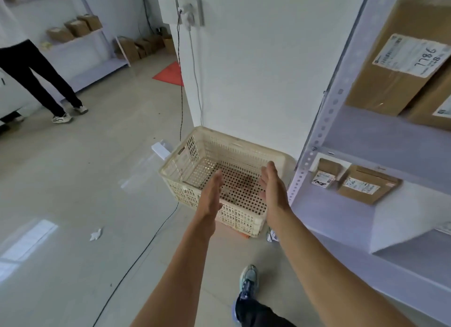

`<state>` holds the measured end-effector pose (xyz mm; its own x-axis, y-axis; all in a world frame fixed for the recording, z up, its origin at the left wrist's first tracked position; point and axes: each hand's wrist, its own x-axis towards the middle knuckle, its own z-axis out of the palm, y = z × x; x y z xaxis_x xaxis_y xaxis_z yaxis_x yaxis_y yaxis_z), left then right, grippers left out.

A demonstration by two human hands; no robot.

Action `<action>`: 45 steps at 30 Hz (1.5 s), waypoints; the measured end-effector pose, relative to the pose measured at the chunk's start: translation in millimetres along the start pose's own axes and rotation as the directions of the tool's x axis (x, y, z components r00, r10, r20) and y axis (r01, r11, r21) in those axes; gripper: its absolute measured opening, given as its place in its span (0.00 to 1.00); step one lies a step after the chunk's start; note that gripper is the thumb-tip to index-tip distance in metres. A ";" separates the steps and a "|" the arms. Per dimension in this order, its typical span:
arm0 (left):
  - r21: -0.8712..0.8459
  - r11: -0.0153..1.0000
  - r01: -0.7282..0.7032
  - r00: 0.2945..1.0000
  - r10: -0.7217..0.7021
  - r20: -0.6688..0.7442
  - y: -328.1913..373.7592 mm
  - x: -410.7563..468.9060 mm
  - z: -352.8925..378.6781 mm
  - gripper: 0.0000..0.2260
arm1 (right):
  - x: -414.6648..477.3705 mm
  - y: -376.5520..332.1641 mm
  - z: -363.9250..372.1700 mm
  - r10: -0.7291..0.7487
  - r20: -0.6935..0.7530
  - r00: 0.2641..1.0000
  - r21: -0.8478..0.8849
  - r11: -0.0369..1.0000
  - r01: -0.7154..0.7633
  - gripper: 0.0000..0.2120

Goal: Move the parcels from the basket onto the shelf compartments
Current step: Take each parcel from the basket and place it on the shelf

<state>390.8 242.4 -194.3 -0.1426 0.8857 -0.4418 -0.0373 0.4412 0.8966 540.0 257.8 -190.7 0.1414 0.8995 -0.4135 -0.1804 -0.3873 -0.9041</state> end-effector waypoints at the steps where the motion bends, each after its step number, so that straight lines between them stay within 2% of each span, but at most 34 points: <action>1: 0.006 1.000 0.011 1.000 -0.011 -0.002 0.5 14.8 -5.2 0.31 | 13.2 2.6 7.5 0.006 -0.008 1.000 0.004 1.000 -0.006 0.33; 13: 0.069 0.974 0.216 0.974 -0.210 -0.083 17.1 202.6 -68.1 0.30 | 180.2 29.4 99.8 0.179 -0.008 0.984 0.023 0.984 -0.179 0.37; 17: 0.086 0.961 0.263 0.963 -0.256 -0.079 22.8 248.7 -89.5 0.30 | 213.1 36.3 129.5 0.226 -0.019 0.974 0.005 0.974 -0.226 0.43; 21: 0.110 0.944 0.311 0.950 -0.303 -0.081 20.8 298.7 -117.4 0.30 | 244.2 52.1 163.0 0.273 -0.035 0.961 0.005 0.962 -0.273 0.41; 25: 0.177 0.921 0.346 0.938 -0.342 -0.051 7.1 358.8 -149.4 0.30 | 282.1 81.2 200.2 0.321 -0.117 0.940 -0.033 0.945 -0.327 0.54; 29: 0.266 0.874 0.407 0.908 -0.419 -0.012 -16.2 431.1 -176.8 0.30 | 323.7 122.8 231.2 0.345 -0.191 0.919 -0.032 0.934 -0.357 0.44; 33: 0.363 0.814 0.453 0.868 -0.496 0.027 -46.7 490.3 -194.1 0.31 | 351.8 164.4 252.4 0.421 -0.288 0.860 0.017 0.900 -0.435 0.36; 36: 0.432 0.751 0.499 0.827 -0.562 0.022 -69.4 521.0 -200.7 0.32 | 368.5 192.4 264.7 0.480 -0.318 0.818 0.054 0.870 -0.490 0.37; 39: 0.483 0.680 0.552 0.776 -0.631 0.000 -93.3 545.5 -201.4 0.32 | 389.5 220.4 274.0 0.544 -0.308 0.780 0.050 0.828 -0.558 0.44; 45: 0.543 0.600 0.587 0.734 -0.677 -0.045 -150.5 586.9 -196.6 0.32 | 429.8 275.1 275.6 0.607 -0.301 0.736 0.052 0.780 -0.623 0.33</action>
<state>118.2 667.5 -582.6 -0.1240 0.3449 -0.9304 0.4309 0.8634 0.2626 282.8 593.6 -587.5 0.2872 0.3656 -0.8853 -0.2791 -0.8522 -0.4425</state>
